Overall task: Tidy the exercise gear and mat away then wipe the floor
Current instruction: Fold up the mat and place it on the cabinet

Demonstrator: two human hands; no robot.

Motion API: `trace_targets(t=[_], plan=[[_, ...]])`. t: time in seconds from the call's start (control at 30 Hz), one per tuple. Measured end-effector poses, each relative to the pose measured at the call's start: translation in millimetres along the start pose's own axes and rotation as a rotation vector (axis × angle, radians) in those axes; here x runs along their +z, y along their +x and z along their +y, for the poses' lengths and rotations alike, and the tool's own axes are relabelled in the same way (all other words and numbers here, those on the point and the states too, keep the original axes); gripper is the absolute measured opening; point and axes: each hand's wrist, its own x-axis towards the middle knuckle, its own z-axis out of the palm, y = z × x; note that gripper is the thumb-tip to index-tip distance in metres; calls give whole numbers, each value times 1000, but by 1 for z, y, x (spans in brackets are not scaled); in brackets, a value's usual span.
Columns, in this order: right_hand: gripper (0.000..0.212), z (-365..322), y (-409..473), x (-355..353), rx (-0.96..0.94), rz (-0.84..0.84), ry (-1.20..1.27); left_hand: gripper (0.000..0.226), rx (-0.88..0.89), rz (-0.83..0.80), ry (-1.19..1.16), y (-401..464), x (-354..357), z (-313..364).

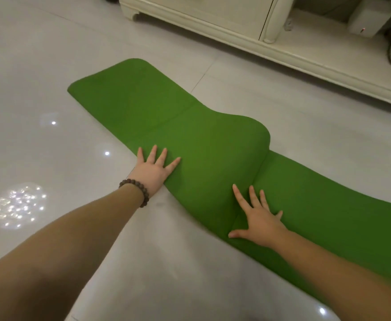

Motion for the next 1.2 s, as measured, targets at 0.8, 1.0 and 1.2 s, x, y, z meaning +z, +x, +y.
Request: trace_targets(t=[0.8, 1.0, 1.2], plan=[[99, -10, 5, 21, 21, 9, -205, 86, -414, -104, -334, -7, 31, -26], [84, -27, 10, -5, 22, 128, -207, 117, -589, -44, -495, 9, 52, -49], [78, -82, 63, -34, -278, 292, -236, 117, -721, 4, -682, 32, 64, -44]])
